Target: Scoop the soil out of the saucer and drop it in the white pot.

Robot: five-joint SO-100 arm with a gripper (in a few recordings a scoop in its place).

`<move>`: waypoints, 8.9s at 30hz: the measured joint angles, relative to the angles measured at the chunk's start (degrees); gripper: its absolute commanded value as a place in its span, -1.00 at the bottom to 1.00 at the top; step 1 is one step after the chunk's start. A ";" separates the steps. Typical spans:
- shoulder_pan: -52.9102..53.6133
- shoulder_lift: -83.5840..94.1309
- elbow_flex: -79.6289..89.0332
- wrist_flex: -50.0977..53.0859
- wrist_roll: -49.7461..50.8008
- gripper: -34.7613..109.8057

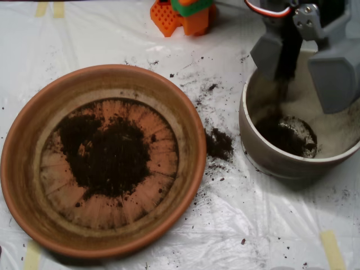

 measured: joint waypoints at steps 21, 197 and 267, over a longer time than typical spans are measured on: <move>2.46 17.84 17.31 -12.92 3.52 -0.07; 6.24 22.59 30.50 -30.32 2.99 -0.53; 2.29 23.29 26.63 -20.57 4.39 0.14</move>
